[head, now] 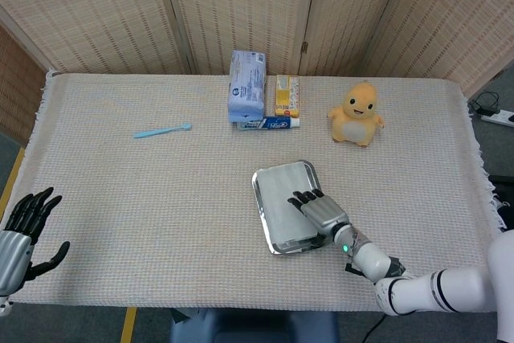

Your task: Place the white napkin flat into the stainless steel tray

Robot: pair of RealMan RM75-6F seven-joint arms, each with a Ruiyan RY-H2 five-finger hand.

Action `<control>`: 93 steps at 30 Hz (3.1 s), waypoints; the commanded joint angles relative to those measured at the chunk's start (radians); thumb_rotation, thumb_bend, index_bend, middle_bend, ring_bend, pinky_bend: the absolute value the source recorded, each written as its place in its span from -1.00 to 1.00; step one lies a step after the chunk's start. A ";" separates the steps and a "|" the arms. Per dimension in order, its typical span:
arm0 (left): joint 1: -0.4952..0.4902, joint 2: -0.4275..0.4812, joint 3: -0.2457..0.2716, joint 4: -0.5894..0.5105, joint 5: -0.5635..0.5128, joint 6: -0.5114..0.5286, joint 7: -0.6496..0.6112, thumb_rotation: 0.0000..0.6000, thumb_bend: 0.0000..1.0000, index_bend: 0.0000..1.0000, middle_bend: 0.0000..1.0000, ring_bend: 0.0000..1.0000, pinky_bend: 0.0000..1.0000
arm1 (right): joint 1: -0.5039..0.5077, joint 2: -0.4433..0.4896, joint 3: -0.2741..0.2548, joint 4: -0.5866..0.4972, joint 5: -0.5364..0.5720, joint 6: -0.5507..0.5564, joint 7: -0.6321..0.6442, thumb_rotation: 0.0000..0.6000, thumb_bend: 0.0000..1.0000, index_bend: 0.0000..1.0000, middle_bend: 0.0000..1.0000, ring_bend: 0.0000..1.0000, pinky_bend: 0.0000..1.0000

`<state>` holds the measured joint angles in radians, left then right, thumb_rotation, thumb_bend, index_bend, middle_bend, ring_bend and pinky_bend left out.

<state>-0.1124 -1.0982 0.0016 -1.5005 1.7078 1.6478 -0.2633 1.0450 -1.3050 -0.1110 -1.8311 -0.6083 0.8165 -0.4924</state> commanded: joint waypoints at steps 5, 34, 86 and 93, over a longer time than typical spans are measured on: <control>0.001 0.002 0.000 -0.003 0.001 0.003 0.001 1.00 -0.13 -1.00 -1.00 -1.00 -1.00 | 0.015 0.017 0.010 -0.028 0.022 -0.006 -0.002 1.00 -0.48 -1.00 -1.00 -1.00 -1.00; 0.000 -0.001 0.000 -0.002 -0.003 -0.002 -0.004 1.00 -0.13 -1.00 -1.00 -1.00 -1.00 | -0.094 0.103 0.111 -0.065 -0.080 0.040 -0.078 0.78 0.84 -1.00 0.74 0.61 0.73; -0.021 -0.001 -0.012 0.033 -0.068 -0.073 -0.072 1.00 -0.13 -1.00 -1.00 -1.00 -1.00 | 0.231 -0.232 0.057 0.475 0.395 -0.266 0.012 0.75 0.91 -1.00 0.90 0.81 0.90; -0.020 -0.001 -0.008 0.028 -0.057 -0.068 -0.062 1.00 -0.13 -1.00 -1.00 -1.00 -1.00 | 0.228 -0.199 0.046 0.401 0.355 -0.210 0.024 0.75 0.90 -1.00 0.90 0.81 0.90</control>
<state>-0.1325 -1.0996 -0.0063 -1.4721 1.6501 1.5796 -0.3256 1.2753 -1.5134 -0.0663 -1.4175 -0.2439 0.5947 -0.4744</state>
